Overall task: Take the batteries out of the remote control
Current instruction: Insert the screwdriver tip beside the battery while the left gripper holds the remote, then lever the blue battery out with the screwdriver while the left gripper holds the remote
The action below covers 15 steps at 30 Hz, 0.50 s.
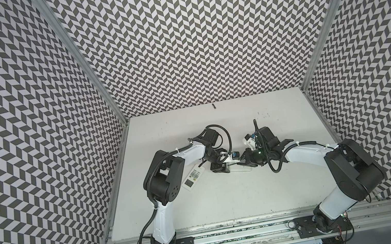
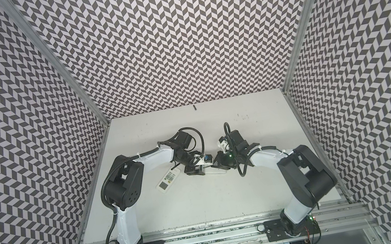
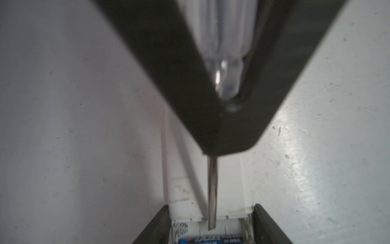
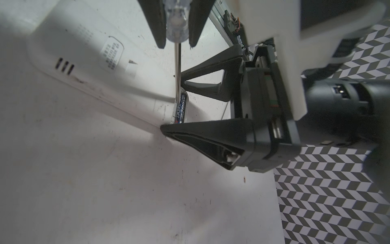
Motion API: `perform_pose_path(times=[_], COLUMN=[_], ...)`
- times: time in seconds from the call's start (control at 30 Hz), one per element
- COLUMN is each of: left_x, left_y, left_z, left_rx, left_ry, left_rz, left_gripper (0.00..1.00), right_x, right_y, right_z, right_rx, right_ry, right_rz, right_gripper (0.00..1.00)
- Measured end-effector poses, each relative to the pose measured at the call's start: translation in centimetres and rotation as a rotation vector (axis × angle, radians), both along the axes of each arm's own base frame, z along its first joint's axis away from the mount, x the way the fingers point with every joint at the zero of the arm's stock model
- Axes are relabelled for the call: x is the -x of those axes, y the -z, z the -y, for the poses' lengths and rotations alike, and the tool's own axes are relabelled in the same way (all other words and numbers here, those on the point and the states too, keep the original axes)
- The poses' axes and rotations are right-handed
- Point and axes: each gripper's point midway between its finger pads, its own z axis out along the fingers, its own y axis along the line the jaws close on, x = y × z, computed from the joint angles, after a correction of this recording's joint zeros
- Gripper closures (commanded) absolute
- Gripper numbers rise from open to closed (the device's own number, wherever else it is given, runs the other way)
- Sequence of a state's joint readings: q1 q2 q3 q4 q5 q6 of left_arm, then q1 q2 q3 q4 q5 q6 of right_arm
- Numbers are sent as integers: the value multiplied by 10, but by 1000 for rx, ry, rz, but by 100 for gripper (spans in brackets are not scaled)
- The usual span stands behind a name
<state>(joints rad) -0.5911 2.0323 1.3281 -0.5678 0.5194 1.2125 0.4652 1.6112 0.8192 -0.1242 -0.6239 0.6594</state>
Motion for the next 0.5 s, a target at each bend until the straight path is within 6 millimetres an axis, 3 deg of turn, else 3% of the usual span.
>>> perform_pose_path(times=[0.5], left_x=[0], left_y=[-1], left_z=[1], left_rx=[15], left_ry=[-20], left_rz=[0], left_gripper=[44], right_x=[-6], right_y=[5], right_z=[-5], right_rx=[-11], right_ry=[23], right_rz=[-21], right_gripper=[100])
